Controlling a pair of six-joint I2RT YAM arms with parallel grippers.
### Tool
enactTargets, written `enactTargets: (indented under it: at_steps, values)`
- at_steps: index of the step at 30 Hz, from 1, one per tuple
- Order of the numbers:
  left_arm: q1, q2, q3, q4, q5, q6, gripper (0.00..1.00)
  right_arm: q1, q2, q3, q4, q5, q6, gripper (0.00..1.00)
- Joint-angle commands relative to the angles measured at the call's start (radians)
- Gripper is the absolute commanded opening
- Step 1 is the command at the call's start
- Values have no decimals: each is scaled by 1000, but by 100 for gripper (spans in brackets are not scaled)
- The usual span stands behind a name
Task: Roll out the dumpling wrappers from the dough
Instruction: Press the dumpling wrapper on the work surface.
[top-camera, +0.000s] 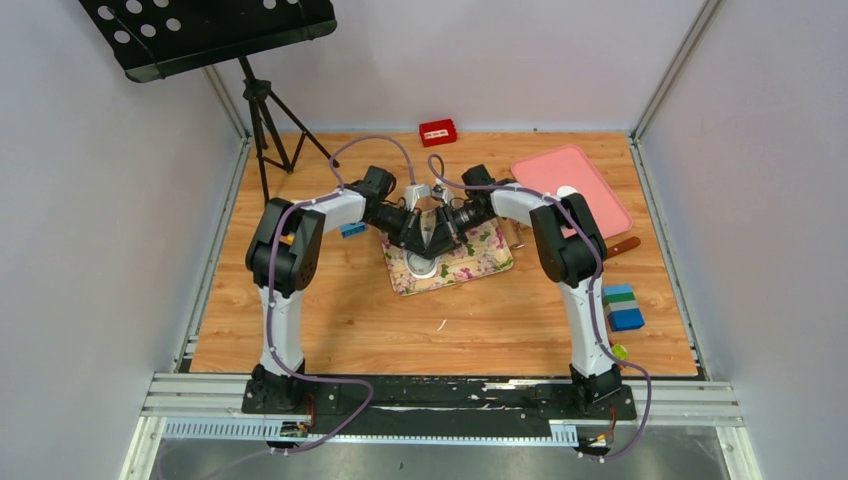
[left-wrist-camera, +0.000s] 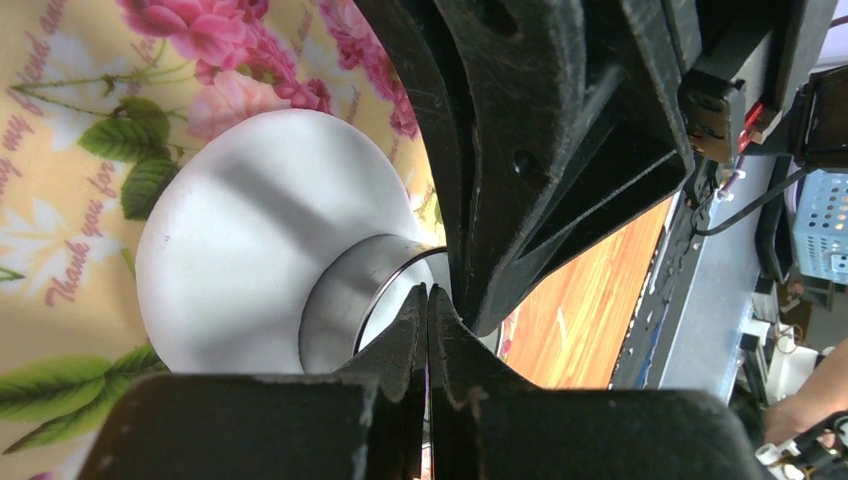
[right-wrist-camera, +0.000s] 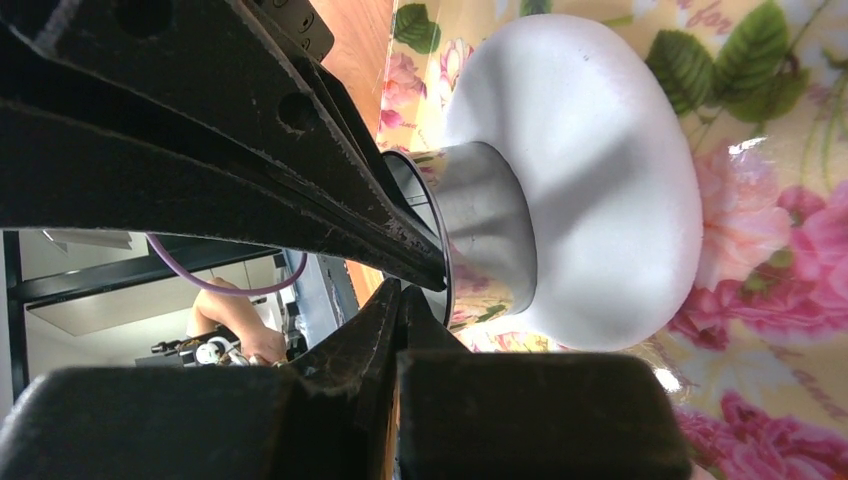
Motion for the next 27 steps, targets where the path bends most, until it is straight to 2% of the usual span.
enactTargets:
  at_steps: [1, 14, 18, 21, 24, 25, 26, 27]
  values:
    - [12, -27, -48, 11, -95, 82, 0, -1, 39, 9, -23, 125, -85, 0]
    - [5, -112, 5, -14, 1, 119, 0, 2, -15, 77, -92, 64, -116, 0]
    - [5, -150, 19, -36, 36, 132, 0, 5, -57, 103, -135, 49, -174, 0]
    - [5, -184, 22, -61, 51, 150, 7, 7, -104, 113, -174, 50, -213, 4]
    - [12, -221, 25, -96, 43, 180, 21, 7, -172, 120, -226, 90, -285, 20]
    - [19, -236, 23, -107, 42, 184, 30, 8, -198, 124, -250, 113, -321, 28]
    - [31, -255, 20, -113, 41, 185, 47, 6, -232, 126, -275, 135, -359, 36]
    - [46, -270, 16, -118, 36, 188, 60, 7, -261, 130, -297, 180, -403, 43]
